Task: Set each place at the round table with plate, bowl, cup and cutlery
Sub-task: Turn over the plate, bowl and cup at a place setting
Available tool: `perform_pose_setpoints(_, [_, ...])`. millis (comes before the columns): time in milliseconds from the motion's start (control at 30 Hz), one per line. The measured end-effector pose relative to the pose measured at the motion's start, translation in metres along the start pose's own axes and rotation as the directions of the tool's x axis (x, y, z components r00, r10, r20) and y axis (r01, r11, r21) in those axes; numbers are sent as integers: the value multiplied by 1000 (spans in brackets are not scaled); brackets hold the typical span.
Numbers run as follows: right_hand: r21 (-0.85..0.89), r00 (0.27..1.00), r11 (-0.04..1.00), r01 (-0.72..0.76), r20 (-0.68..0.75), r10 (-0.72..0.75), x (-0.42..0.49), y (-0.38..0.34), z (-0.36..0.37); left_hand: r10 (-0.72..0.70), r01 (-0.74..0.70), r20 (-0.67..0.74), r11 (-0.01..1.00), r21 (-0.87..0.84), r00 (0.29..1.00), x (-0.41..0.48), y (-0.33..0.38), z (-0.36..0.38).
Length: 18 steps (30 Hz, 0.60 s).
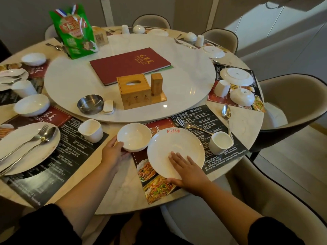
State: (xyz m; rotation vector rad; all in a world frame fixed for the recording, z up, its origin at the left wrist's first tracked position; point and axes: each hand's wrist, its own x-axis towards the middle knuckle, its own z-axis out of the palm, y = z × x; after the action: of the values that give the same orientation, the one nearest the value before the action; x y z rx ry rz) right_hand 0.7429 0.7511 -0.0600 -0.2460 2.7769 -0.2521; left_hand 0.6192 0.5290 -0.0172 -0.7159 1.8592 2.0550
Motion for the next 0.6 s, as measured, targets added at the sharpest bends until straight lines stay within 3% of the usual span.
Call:
perform_pose_setpoints(400, [27,1000,1000,7,-6,-7,-3,10,-1,-37,38,-66,999,8,997,18,-7,6])
perform_pose_setpoints(600, [123,1000,992,-1,-31,4,-5,10,-4,22,-14,-71,994,109,997,24,-10,6])
